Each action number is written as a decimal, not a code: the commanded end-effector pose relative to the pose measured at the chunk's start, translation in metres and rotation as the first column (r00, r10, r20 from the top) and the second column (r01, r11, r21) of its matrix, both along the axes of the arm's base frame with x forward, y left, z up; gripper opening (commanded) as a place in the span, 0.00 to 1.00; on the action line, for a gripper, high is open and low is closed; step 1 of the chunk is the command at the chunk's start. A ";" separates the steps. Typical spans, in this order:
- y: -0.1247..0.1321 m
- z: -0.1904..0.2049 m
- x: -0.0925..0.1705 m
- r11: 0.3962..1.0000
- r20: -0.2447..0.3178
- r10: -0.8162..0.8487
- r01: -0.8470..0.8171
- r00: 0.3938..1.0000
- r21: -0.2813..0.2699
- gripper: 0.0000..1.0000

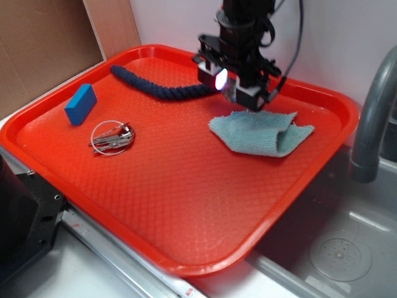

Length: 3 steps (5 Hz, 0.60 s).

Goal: Grab the rock.

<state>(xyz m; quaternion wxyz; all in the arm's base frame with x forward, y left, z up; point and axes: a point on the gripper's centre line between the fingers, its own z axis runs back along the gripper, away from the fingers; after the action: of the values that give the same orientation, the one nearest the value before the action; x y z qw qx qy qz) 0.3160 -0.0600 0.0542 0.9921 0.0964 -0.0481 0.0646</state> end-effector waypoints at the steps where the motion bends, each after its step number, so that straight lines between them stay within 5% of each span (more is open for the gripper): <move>1: -0.006 0.091 -0.048 0.988 0.044 -0.049 0.054 0.998 -0.142 0.00; 2: 0.006 0.114 -0.083 0.976 0.057 -0.061 0.072 0.996 -0.206 0.00; 3: 0.014 0.120 -0.113 0.976 0.051 -0.065 0.074 0.997 -0.207 0.00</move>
<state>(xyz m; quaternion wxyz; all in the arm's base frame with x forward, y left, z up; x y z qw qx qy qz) 0.1964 -0.0530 0.1620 0.9983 -0.0063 -0.0463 0.0343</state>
